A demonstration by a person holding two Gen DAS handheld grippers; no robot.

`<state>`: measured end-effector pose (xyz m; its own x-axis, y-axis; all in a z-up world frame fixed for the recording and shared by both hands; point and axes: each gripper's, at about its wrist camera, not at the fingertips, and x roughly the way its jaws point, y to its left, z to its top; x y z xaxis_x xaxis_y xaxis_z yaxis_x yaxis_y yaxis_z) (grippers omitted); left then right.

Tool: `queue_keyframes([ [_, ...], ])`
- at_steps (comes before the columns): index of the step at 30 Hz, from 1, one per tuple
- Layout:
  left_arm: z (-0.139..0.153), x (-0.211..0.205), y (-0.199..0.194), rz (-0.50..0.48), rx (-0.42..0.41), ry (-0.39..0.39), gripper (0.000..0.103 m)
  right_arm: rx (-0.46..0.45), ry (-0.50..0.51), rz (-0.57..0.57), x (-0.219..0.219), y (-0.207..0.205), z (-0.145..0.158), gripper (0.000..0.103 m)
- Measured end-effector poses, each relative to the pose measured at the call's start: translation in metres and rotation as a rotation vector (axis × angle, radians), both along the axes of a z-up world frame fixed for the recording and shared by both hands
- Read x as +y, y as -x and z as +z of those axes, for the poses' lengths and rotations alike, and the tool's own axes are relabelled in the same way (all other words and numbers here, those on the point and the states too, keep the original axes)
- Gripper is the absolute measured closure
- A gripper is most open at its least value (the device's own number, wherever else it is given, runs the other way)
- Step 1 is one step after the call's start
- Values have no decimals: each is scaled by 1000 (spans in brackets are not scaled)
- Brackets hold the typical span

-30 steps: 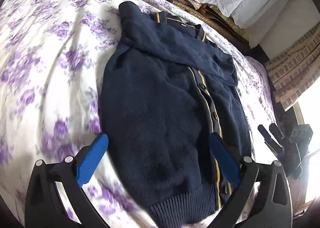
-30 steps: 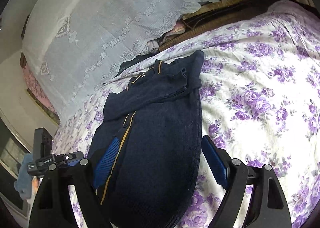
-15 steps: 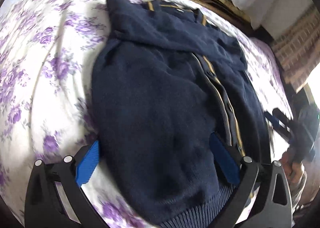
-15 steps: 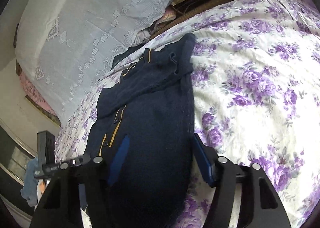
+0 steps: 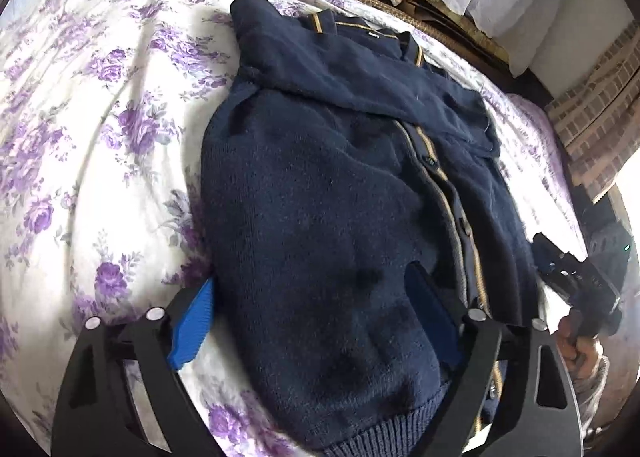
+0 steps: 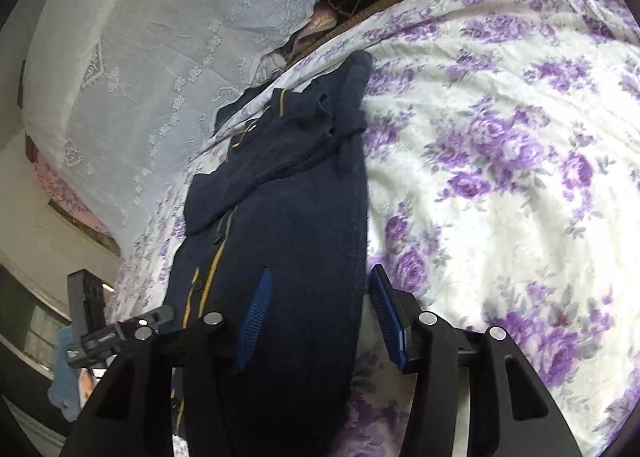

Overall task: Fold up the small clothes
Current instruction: 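Move both tools to the ribbed hem and grasp it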

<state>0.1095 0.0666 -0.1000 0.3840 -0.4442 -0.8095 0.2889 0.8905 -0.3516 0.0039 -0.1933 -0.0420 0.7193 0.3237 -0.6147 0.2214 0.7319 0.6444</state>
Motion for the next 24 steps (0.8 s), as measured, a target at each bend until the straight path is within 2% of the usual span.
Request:
queue_keyframes([
  [5,2,-1,12,-4,-3,-4,30,-12,-41,34,7,5,-2,52],
  [10,5,5,22,-7,25,57,43,-22,-73,74,16,24,-3,55],
  [12,9,9,26,-14,36,109,46,-30,-87,105,23,32,-2,55],
  [15,10,11,25,-21,36,138,46,-39,-84,130,29,37,0,55],
  [17,-3,9,16,-11,84,133,44,-31,-89,131,29,35,-2,57],
  [18,-4,9,14,-12,84,150,41,-30,-92,129,29,35,-2,57],
  [19,-3,9,14,-14,83,167,32,-31,-94,130,28,35,-1,57],
  [20,-3,9,14,-21,88,187,28,-31,-93,130,28,36,-1,57],
  [22,-2,5,18,-26,81,176,26,-31,-91,130,28,36,-1,57],
  [24,2,-4,29,-72,69,159,27,-32,-93,129,28,37,-1,57],
])
